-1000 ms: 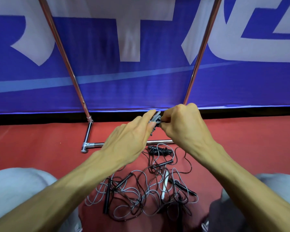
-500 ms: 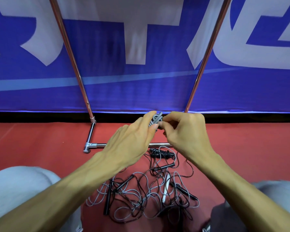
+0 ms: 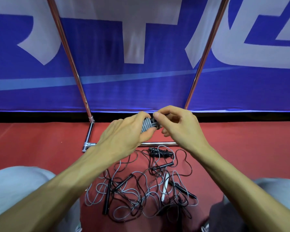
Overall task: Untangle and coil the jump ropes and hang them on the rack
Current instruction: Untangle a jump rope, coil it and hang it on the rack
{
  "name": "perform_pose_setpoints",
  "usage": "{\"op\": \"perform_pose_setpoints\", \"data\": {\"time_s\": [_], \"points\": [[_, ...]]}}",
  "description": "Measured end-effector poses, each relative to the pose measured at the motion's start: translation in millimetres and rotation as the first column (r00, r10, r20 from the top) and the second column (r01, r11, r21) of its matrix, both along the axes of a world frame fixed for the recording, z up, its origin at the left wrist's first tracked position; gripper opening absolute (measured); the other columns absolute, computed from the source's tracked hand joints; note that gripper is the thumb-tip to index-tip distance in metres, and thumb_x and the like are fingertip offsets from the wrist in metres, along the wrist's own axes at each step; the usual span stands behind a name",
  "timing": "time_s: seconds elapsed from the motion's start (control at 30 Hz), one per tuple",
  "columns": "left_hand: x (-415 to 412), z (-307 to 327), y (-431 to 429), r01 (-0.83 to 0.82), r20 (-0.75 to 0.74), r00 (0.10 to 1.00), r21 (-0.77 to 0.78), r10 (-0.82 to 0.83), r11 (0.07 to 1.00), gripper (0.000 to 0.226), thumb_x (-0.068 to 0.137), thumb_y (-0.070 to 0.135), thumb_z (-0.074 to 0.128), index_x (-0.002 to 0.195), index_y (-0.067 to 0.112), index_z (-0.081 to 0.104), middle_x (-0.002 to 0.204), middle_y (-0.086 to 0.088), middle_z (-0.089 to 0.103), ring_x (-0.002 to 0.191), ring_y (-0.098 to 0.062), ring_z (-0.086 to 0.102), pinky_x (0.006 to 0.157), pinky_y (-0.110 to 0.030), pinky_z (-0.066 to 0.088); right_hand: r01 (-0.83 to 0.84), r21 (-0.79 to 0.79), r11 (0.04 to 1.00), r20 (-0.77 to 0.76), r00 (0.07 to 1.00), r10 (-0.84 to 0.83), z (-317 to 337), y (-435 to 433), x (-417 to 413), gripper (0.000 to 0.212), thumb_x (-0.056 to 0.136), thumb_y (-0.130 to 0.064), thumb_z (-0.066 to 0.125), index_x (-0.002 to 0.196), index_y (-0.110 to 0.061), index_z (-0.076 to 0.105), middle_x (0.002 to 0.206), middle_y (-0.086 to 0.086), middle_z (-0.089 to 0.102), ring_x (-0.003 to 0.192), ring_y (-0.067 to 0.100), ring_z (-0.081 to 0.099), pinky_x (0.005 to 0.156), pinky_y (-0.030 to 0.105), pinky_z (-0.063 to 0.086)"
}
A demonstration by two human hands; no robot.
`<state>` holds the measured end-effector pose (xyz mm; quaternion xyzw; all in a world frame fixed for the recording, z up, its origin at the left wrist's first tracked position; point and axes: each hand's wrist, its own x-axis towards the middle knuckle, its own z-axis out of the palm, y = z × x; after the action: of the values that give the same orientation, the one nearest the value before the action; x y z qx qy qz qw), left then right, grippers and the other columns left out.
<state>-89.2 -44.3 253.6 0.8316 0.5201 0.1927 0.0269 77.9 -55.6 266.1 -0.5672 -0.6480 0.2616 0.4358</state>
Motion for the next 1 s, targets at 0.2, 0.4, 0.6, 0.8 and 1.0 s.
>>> {"op": "perform_pose_setpoints", "data": {"time_s": [0.2,0.4,0.6,0.8,1.0], "points": [[1,-6,3,0.020,-0.105,0.994,-0.018,-0.021,1.000,0.044,0.095,0.059,0.040,0.127,0.029,0.044,0.113,0.007,0.064,0.091,-0.024,0.063,0.066,-0.032,0.034,0.057,0.080,0.995,0.107,0.992,-0.065,-9,7,3,0.006,0.076,-0.027,0.079,0.077,-0.022,0.079,0.069,-0.006,0.062,0.059,0.008,0.058,0.063,0.033,0.052],[4,-13,5,0.022,-0.050,0.998,-0.107,-0.027,0.994,0.045,0.090,0.062,0.041,0.122,0.032,0.049,0.087,0.009,0.055,0.079,-0.021,0.055,0.065,-0.033,0.040,0.050,0.247,0.968,0.309,0.942,-0.128,-25,9,0,0.009,0.079,-0.021,0.075,0.072,-0.018,0.071,0.077,-0.011,0.049,0.064,0.008,0.048,0.059,0.040,0.048],[-1,-13,8,0.030,0.008,1.000,-0.122,-0.030,0.992,0.041,0.089,0.060,0.046,0.120,0.034,0.053,0.087,0.010,0.053,0.081,-0.019,0.055,0.064,-0.032,0.036,-0.096,0.159,0.983,0.450,0.893,0.015,-28,8,-2,0.012,0.092,-0.012,0.054,0.081,-0.013,0.051,0.092,0.001,0.044,0.074,0.025,0.051,0.066,0.042,0.044],[-11,-20,12,0.159,-0.150,0.971,-0.182,-0.187,0.970,0.037,0.093,0.059,0.044,0.119,0.034,0.054,0.107,0.011,0.063,0.097,-0.018,0.059,0.074,-0.036,0.048,-0.155,-0.119,0.981,0.539,0.820,0.195,-25,9,0,0.018,0.096,-0.020,0.050,0.079,-0.021,0.050,0.100,-0.005,0.036,0.102,0.017,0.035,0.084,0.030,0.022],[-16,-35,22,0.224,0.100,0.974,-0.264,-0.204,0.938,0.023,0.093,0.057,0.046,0.101,0.036,0.053,0.078,0.007,0.058,0.071,-0.016,0.055,0.067,-0.041,0.050,-0.132,-0.248,0.960,0.122,0.978,0.166,-10,5,5,0.028,0.099,-0.015,0.046,0.082,0.001,0.061,0.090,0.000,0.042,0.084,0.018,0.042,0.082,0.037,0.038]]}}
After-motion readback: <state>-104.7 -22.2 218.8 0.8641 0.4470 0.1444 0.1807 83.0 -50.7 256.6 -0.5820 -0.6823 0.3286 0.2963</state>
